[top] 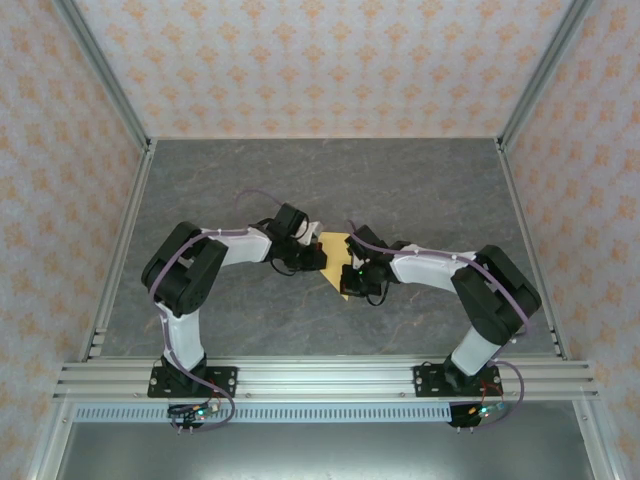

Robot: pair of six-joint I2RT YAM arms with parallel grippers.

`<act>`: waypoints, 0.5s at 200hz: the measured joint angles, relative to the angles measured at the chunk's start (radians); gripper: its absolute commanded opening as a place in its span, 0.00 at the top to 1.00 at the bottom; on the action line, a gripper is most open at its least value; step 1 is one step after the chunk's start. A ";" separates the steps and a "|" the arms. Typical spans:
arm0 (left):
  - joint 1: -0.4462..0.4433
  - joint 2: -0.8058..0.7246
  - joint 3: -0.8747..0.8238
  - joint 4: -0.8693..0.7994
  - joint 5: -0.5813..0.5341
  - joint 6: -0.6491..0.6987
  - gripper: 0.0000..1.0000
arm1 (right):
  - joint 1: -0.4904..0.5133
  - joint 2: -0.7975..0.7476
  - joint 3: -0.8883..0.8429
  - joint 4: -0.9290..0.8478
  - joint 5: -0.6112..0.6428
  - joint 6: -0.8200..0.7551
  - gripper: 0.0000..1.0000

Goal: Fold a paper plane with a square sheet of paper (fold left side to right side)
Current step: Third fold the triangle at the center of the table.

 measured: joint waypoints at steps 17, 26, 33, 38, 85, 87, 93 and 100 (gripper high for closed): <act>-0.003 0.013 0.019 0.000 -0.006 0.000 1.00 | 0.000 0.000 0.000 0.000 0.000 0.000 1.00; -0.006 0.018 0.027 -0.001 -0.011 0.000 1.00 | 0.000 -0.001 0.000 -0.001 0.000 0.000 1.00; -0.007 0.021 0.031 -0.001 -0.013 0.000 1.00 | 0.000 -0.002 0.000 -0.003 0.000 0.000 1.00; -0.007 0.023 0.032 -0.001 -0.014 0.000 1.00 | 0.000 -0.003 0.000 -0.004 0.000 0.000 1.00; -0.008 0.025 0.032 0.000 -0.019 -0.004 1.00 | 0.002 -0.039 -0.025 -0.045 0.000 -0.002 1.00; -0.008 0.025 0.032 0.000 -0.019 -0.004 1.00 | 0.003 -0.040 -0.027 -0.049 0.000 -0.003 1.00; -0.008 0.025 0.032 0.000 -0.018 -0.004 1.00 | 0.005 -0.047 -0.034 -0.052 0.000 -0.005 1.00; -0.008 0.025 0.032 0.000 -0.019 -0.004 1.00 | 0.006 -0.051 -0.036 -0.058 0.000 -0.005 1.00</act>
